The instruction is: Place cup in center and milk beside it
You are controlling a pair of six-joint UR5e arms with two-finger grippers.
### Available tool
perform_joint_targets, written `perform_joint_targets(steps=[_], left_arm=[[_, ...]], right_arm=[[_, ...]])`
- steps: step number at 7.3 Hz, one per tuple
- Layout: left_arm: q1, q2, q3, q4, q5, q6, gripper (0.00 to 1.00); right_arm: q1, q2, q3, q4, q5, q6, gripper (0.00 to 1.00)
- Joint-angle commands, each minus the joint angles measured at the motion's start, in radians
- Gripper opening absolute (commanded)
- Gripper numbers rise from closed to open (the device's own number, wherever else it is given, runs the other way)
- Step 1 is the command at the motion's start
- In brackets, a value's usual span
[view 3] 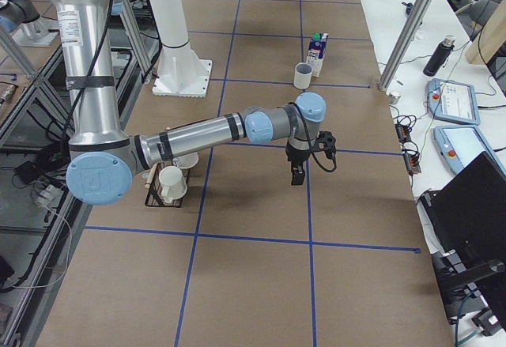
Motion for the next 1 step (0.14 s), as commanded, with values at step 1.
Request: perform_joint_targets(steps=[1], left_arm=[[0.000, -0.006, -0.006, 0.000, 0.000, 0.000, 0.98]], right_arm=[[0.001, 0.000, 0.002, 0.000, -0.001, 0.001, 1.00]])
